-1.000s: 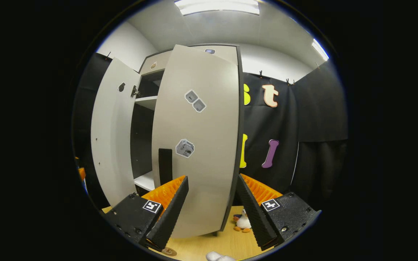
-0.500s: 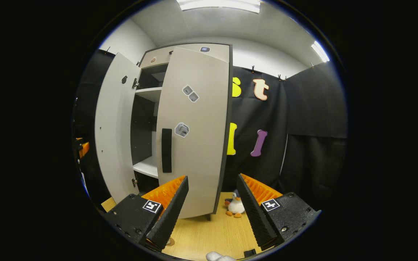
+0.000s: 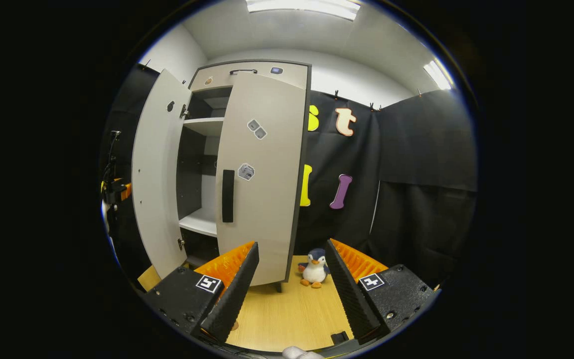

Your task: Grasp the bottle in the cabinet with the left hand and place it on the coaster, then close the right door with the right hand and the left door with the left hand.

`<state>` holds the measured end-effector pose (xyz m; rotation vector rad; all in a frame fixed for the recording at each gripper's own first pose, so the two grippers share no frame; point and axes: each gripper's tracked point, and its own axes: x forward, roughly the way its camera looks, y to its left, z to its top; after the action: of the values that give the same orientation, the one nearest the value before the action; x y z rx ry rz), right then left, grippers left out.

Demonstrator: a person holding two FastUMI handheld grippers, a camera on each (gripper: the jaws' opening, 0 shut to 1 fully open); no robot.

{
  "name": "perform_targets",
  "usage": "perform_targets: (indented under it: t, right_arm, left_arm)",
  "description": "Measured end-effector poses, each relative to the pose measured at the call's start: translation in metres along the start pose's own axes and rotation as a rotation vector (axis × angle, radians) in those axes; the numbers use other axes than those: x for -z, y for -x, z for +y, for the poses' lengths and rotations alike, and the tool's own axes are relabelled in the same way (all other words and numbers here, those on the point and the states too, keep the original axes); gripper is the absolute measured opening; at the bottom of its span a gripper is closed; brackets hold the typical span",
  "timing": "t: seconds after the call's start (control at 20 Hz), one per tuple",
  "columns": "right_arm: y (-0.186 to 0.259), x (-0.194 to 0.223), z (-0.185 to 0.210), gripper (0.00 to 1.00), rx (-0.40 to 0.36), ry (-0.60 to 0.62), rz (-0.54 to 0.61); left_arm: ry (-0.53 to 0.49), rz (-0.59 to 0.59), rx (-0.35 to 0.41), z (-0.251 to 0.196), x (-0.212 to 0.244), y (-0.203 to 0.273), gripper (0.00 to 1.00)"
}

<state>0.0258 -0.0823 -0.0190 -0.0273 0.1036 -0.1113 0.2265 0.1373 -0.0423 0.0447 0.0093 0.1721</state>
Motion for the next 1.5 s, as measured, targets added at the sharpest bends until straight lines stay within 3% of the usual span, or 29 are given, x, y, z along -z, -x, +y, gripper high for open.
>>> perform_targets:
  t: [0.4,0.75,1.0,1.2,1.5]
  right_arm:
    - [-0.004,0.007,0.004,0.83,-0.019,-0.015,0.027]
    - [-0.008,0.003,-0.010,0.83,-0.064,-0.015,0.011]
    - [-0.015,-0.001,-0.032,0.83,-0.088,-0.004,-0.006]
    - [-0.028,-0.007,-0.048,0.83,-0.105,-0.009,-0.011]
    - [-0.030,-0.017,-0.057,0.83,-0.118,-0.013,-0.038]
  left_arm:
    - [0.032,-0.003,0.042,-0.008,0.001,-0.004,0.91]
    - [0.014,-0.003,0.020,-0.027,-0.005,0.008,0.87]
    - [0.005,-0.005,0.063,-0.073,-0.011,0.018,0.91]
    - [0.009,-0.012,0.127,-0.129,-0.018,0.016,0.84]
    - [0.017,-0.023,0.159,-0.195,-0.033,0.005,0.96]
